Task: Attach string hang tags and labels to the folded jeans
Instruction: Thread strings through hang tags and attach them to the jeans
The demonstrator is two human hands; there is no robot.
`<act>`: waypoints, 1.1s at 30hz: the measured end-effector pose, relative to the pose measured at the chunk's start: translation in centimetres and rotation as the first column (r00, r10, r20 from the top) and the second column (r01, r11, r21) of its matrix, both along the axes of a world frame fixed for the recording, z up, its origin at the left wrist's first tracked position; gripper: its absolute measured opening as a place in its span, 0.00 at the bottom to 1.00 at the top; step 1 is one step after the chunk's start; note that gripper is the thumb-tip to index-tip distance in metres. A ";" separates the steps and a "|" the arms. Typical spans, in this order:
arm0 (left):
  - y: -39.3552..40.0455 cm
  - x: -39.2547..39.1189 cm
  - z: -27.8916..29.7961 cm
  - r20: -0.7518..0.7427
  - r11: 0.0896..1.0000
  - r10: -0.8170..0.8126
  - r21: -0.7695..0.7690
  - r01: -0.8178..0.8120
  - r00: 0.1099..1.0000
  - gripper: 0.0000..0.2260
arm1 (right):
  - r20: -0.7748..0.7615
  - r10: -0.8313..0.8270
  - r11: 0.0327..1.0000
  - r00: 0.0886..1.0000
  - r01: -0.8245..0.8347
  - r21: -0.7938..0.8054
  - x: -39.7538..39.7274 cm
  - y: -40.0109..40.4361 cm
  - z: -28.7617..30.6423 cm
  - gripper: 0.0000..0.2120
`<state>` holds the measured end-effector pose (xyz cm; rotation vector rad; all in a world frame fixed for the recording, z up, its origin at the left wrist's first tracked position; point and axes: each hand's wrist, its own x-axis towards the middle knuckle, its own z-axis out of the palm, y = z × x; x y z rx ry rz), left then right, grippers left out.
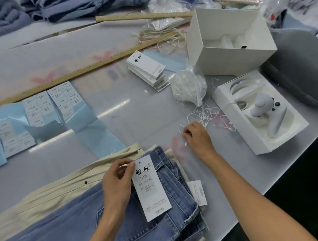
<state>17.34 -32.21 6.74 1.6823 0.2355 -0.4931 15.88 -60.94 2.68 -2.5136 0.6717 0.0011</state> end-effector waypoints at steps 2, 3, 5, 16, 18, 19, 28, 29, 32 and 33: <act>-0.1 0.0 0.0 -0.004 1.000 -0.001 -0.002 0.001 1.000 0.07 | -0.047 0.015 0.999 0.999 -0.017 -0.038 0.0 0.4 0.5 0.03; -0.1 0.1 0.0 -0.003 1.000 -0.001 -0.004 0.001 1.000 0.08 | -0.061 0.011 0.999 0.998 -0.014 -0.051 0.0 0.6 0.9 0.04; -0.2 0.1 0.2 -0.006 1.000 -0.001 -0.022 0.001 1.000 0.08 | 0.000 -0.036 0.999 0.999 0.036 0.000 -0.2 1.5 2.3 0.02; -0.6 -0.3 1.2 0.015 0.993 0.001 -0.122 0.001 1.000 0.05 | 0.291 0.114 0.927 0.950 -0.207 0.313 -2.8 13.0 6.8 0.04; -0.4 -0.5 1.2 0.020 0.991 0.011 -0.137 -0.008 1.000 0.04 | 0.274 0.134 0.940 0.952 -0.209 0.268 -3.1 14.1 6.1 0.03; -0.3 -0.6 1.2 0.026 0.990 0.021 -0.143 -0.017 0.999 0.04 | 0.267 0.136 0.949 0.954 -0.203 0.241 -3.2 14.5 5.8 0.02; -0.1 -0.7 1.9 0.060 0.973 -0.039 -0.223 0.051 0.997 0.05 | 0.279 0.109 0.972 0.954 -0.161 0.169 -3.2 15.1 5.7 0.03; -0.2 -0.7 2.0 0.054 0.969 -0.045 -0.241 0.057 0.998 0.06 | 0.279 0.095 0.975 0.956 -0.146 0.168 -3.2 15.1 5.7 0.03; -0.2 -0.6 2.1 0.009 0.959 -0.022 -0.284 0.024 1.000 0.08 | 0.276 0.056 0.978 0.960 -0.108 0.177 -3.3 15.2 5.7 0.04; -0.3 -0.6 2.1 -0.017 0.955 -0.010 -0.296 0.004 1.000 0.08 | 0.273 0.050 0.978 0.961 -0.102 0.181 -3.4 15.2 5.6 0.04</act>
